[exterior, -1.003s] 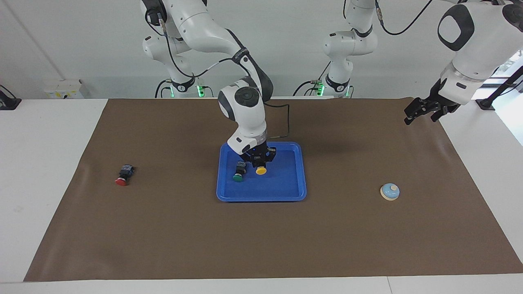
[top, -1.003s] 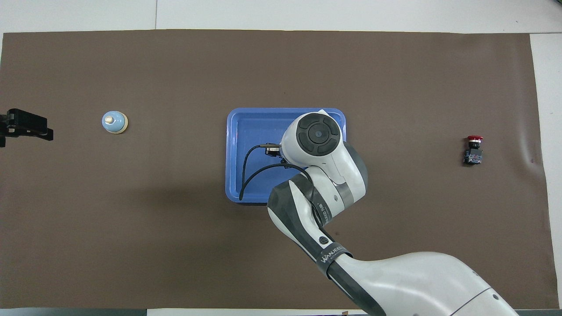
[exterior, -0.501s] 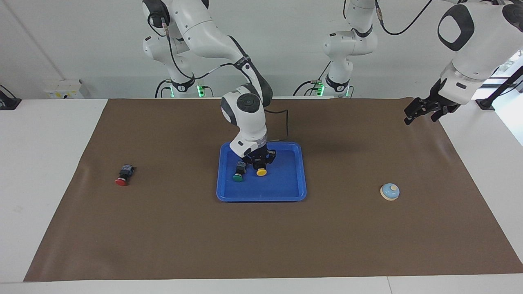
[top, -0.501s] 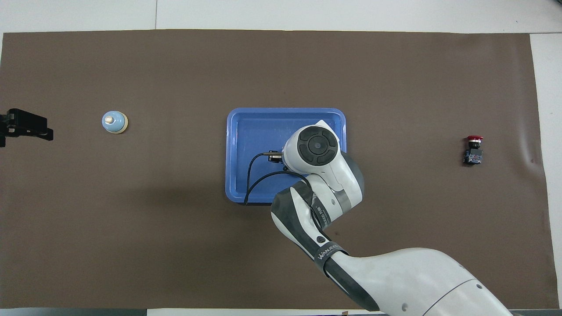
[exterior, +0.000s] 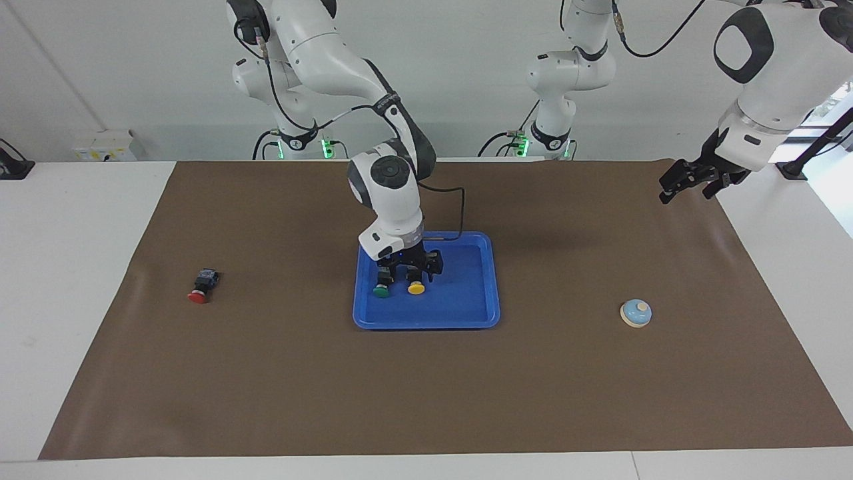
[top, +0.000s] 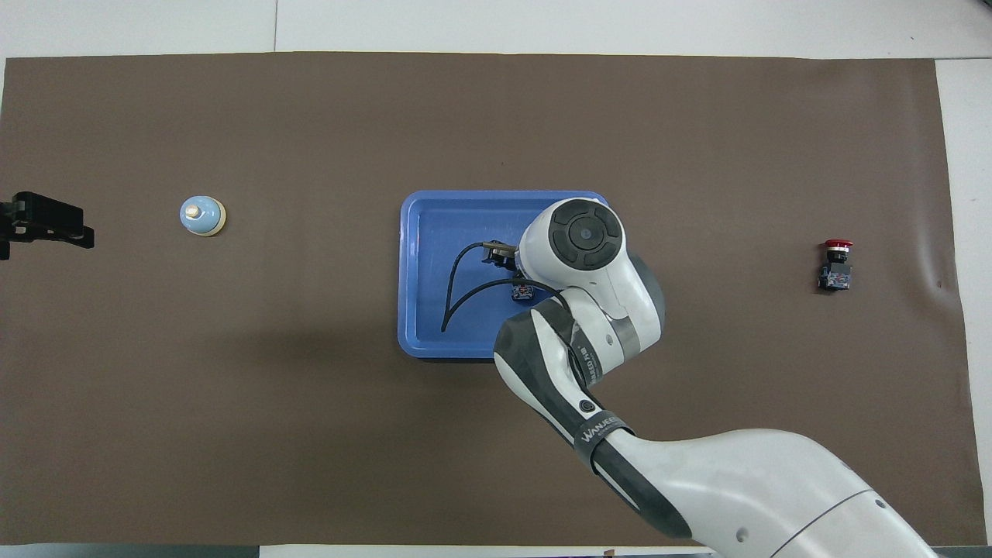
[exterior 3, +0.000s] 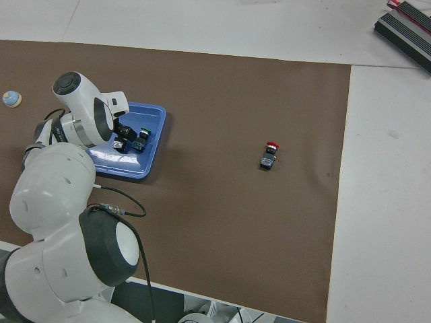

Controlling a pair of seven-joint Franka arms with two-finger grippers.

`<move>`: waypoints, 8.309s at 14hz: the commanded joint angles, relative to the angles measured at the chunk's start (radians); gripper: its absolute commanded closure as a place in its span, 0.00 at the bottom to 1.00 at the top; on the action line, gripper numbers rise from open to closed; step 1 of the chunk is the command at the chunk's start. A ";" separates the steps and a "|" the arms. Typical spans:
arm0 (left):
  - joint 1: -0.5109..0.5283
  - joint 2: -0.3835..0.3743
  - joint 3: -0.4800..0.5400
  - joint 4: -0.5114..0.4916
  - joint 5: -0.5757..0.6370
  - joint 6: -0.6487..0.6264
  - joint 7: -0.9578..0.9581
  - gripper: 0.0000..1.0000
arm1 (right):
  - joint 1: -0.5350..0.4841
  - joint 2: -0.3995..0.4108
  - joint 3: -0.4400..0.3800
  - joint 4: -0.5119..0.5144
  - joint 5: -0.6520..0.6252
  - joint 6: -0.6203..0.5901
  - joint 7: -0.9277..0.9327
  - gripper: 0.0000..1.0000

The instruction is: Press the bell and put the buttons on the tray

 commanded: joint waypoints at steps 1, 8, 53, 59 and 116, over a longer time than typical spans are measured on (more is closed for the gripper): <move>-0.005 -0.024 0.003 -0.025 0.009 0.002 -0.005 0.00 | -0.085 -0.049 0.007 0.083 0.013 -0.148 -0.012 0.00; -0.005 -0.024 0.003 -0.025 0.008 0.002 -0.005 0.00 | -0.324 -0.140 -0.002 0.075 -0.026 -0.328 -0.297 0.00; -0.006 -0.025 0.003 -0.025 0.008 0.002 -0.006 0.00 | -0.011 -0.174 0.023 -0.015 0.055 -0.210 -0.167 1.00; -0.008 -0.024 0.003 -0.025 0.009 0.002 -0.006 0.00 | 0.130 -0.011 0.021 0.054 0.047 -0.063 -0.069 1.00; -0.014 0.315 0.003 -0.144 0.012 0.620 0.000 1.00 | -0.530 -0.430 -0.031 0.225 -0.059 -0.837 -0.872 0.00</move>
